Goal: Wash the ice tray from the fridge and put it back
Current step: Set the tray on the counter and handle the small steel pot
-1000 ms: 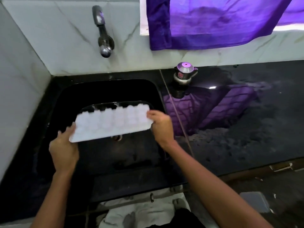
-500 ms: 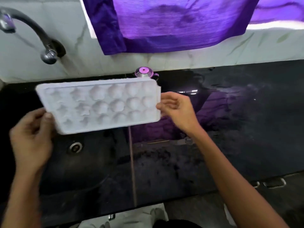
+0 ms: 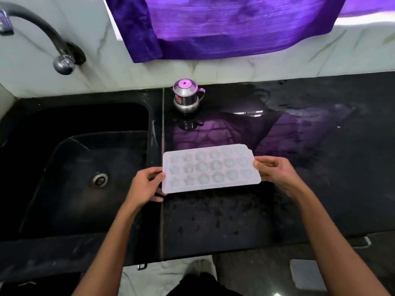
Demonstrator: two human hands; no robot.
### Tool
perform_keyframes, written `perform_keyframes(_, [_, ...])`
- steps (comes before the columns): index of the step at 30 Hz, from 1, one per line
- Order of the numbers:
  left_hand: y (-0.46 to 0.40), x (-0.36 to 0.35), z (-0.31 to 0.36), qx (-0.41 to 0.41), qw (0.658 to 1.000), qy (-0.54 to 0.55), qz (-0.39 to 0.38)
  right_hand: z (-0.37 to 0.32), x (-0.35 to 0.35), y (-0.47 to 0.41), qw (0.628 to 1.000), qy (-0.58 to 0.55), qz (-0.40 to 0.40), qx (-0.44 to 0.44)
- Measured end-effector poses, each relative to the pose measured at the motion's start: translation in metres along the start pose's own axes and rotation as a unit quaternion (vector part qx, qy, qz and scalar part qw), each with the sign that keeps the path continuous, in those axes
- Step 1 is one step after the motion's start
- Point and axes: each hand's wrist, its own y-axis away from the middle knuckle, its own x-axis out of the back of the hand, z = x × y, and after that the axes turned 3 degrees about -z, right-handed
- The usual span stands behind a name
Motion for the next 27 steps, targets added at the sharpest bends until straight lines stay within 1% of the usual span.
perform_keyframes(4, [-0.001, -0.004, -0.003, 0.009, 1.000, 0.005, -0.020, 0.006, 0.002, -0.001, 1.000, 0.004, 0.012, -0.011])
perform_keyframes(9, [-0.001, -0.007, -0.001, -0.009, 1.000, -0.016, -0.018, 0.014, 0.004, -0.005, 0.999, 0.027, 0.024, -0.016])
perform_keyframes(14, [-0.001, -0.007, 0.001, -0.004, 1.000, -0.025, -0.015, 0.016, 0.006, -0.010, 0.999, 0.036, 0.020, -0.014])
perform_keyframes(17, [-0.001, -0.006, 0.002, 0.004, 0.999, -0.050, -0.013, 0.013, 0.007, -0.012, 0.998, 0.052, 0.012, -0.014])
perform_keyframes(19, [-0.002, -0.002, 0.004, 0.008, 0.996, -0.092, -0.014, 0.010, 0.011, -0.015, 0.996, 0.085, 0.010, -0.018])
perform_keyframes(20, [-0.003, 0.000, 0.005, 0.007, 0.993, -0.117, -0.008, 0.007, 0.015, -0.017, 0.994, 0.107, 0.018, -0.017])
perform_keyframes(22, [-0.008, 0.007, 0.010, -0.003, 0.989, -0.147, 0.026, -0.002, 0.022, -0.023, 0.991, 0.130, 0.041, 0.005])
perform_keyframes(24, [-0.014, 0.015, 0.018, -0.018, 0.985, -0.158, 0.063, -0.015, 0.028, -0.029, 0.989, 0.129, 0.050, 0.043])
perform_keyframes(27, [-0.024, 0.022, 0.034, -0.049, 0.984, -0.150, 0.088, -0.040, 0.028, -0.040, 0.988, 0.119, 0.040, 0.092])
